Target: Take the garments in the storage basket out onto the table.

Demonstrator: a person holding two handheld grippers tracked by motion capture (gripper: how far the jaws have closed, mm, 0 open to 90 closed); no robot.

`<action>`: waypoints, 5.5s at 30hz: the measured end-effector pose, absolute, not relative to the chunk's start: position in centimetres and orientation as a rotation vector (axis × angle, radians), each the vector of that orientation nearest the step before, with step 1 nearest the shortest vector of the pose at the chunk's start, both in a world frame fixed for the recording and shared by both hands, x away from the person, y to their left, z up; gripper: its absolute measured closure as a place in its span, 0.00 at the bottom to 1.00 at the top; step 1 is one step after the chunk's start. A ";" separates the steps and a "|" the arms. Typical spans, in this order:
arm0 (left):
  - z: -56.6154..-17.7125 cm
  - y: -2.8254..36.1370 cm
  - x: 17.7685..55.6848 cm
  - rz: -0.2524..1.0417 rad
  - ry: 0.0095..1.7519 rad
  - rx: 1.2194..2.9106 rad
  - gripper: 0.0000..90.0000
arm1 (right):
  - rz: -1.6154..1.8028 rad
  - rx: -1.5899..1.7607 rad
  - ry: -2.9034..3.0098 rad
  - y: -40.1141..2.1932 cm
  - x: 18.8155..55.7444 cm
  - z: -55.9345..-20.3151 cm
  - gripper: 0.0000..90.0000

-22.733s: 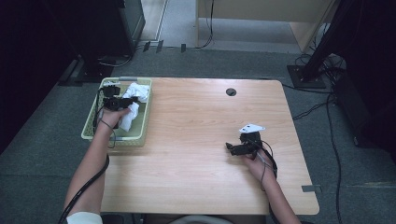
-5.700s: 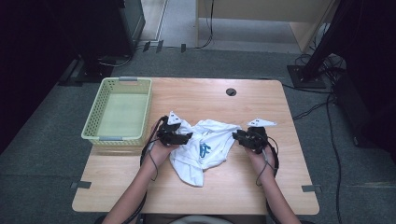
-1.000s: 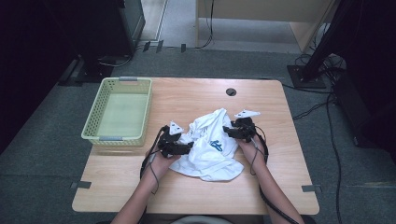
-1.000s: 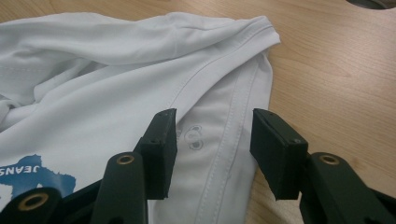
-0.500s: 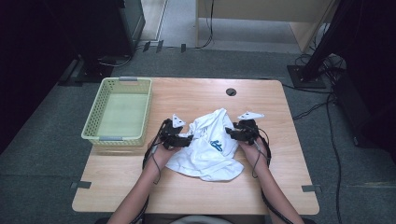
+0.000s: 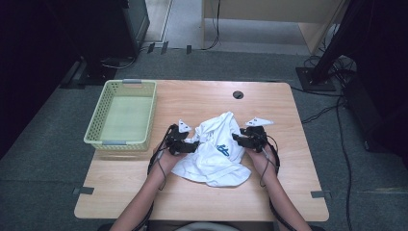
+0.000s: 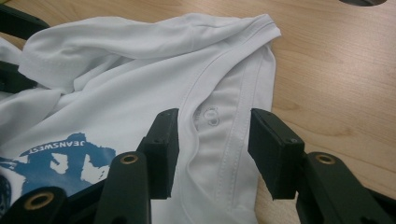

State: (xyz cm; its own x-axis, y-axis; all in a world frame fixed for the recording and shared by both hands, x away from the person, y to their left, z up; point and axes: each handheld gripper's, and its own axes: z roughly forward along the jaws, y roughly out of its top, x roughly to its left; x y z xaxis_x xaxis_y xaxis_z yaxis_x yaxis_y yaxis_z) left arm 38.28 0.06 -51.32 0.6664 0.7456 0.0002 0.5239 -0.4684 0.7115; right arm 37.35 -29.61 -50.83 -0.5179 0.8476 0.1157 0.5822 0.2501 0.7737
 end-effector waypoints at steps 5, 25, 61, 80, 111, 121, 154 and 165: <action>-51.3 0.0 38.1 0.427 0.978 2.184 0.35 | 1.148 1.317 2.202 -29.5 36.6 -50.7 0.60; -51.0 0.1 36.2 0.400 1.051 2.202 0.36 | 1.161 1.368 2.176 -30.3 33.7 -50.8 0.64; -51.0 0.4 35.8 0.397 1.031 2.200 0.36 | 1.036 1.374 2.187 -29.7 30.2 -51.6 0.76; -51.2 0.7 35.3 0.412 1.030 2.188 0.35 | 1.059 1.454 2.171 -31.3 32.9 -51.7 0.99; -51.2 1.4 34.9 0.410 1.041 2.185 0.35 | 1.030 1.448 2.077 -33.9 36.9 -51.0 0.99; -51.1 1.3 34.9 0.404 1.041 2.192 0.35 | 1.056 1.442 2.047 -34.2 38.5 -50.8 0.99; -49.5 -1.1 37.2 0.413 0.974 2.147 0.91 | 1.045 1.430 2.067 -33.4 38.9 -51.4 0.99; -48.1 1.7 38.2 0.438 1.056 2.076 1.00 | 1.050 1.448 2.062 -33.7 38.8 -51.5 0.99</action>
State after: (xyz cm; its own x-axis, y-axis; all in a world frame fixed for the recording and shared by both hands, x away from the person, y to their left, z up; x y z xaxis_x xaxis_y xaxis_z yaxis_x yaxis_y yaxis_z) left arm 38.18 1.70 -48.13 0.6002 0.7992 -0.0326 0.5414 -0.3759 0.7521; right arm 38.76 -33.73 -51.48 -0.3774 0.9218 0.0887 0.6138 0.1773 0.7693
